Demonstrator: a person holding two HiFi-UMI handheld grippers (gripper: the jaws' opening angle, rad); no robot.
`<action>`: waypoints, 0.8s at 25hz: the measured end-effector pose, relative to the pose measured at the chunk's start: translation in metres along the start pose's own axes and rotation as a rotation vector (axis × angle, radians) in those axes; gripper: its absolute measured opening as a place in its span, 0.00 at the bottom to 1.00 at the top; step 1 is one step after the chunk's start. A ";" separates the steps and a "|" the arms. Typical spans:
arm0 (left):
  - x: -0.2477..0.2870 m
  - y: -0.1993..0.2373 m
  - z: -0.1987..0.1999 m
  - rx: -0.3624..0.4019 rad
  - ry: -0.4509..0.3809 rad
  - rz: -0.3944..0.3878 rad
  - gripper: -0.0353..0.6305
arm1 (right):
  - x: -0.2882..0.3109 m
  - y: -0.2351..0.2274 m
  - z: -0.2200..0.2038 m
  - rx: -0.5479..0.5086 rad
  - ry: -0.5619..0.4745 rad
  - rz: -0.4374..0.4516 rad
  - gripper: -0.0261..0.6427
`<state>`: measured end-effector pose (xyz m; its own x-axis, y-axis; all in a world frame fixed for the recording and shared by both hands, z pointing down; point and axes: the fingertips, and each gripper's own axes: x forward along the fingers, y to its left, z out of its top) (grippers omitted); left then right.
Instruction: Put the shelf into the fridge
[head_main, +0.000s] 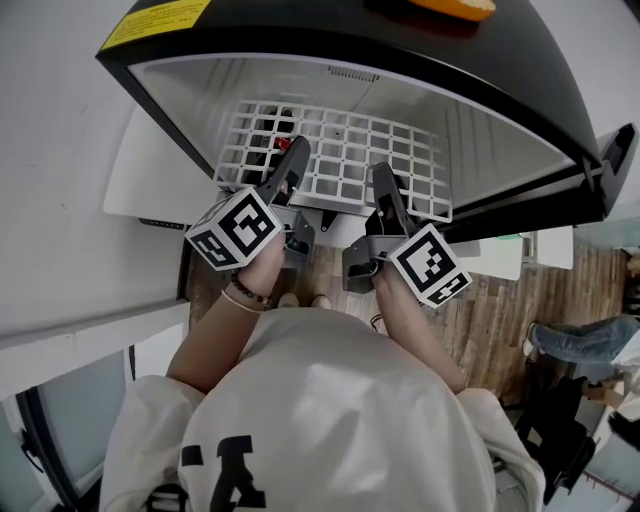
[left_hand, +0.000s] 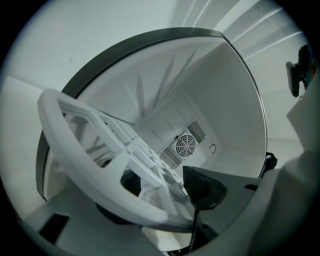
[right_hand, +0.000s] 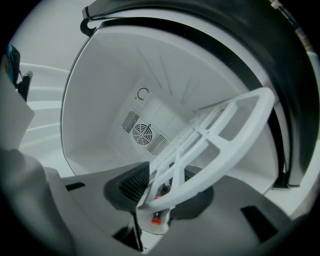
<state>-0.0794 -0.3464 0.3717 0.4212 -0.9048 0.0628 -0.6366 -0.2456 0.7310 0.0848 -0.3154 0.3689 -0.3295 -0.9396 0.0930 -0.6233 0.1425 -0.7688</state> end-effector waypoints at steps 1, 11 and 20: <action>0.000 0.000 0.000 0.003 -0.001 0.001 0.44 | 0.000 0.000 0.000 0.000 0.000 0.000 0.25; 0.003 0.001 0.006 0.030 -0.041 -0.008 0.44 | 0.004 0.001 0.000 -0.024 0.005 0.030 0.25; 0.002 0.002 0.004 -0.002 -0.034 -0.005 0.44 | 0.004 0.001 -0.001 -0.023 0.006 0.033 0.25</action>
<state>-0.0826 -0.3507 0.3703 0.4023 -0.9148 0.0365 -0.6332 -0.2493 0.7328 0.0818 -0.3181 0.3690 -0.3546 -0.9323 0.0717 -0.6279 0.1806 -0.7570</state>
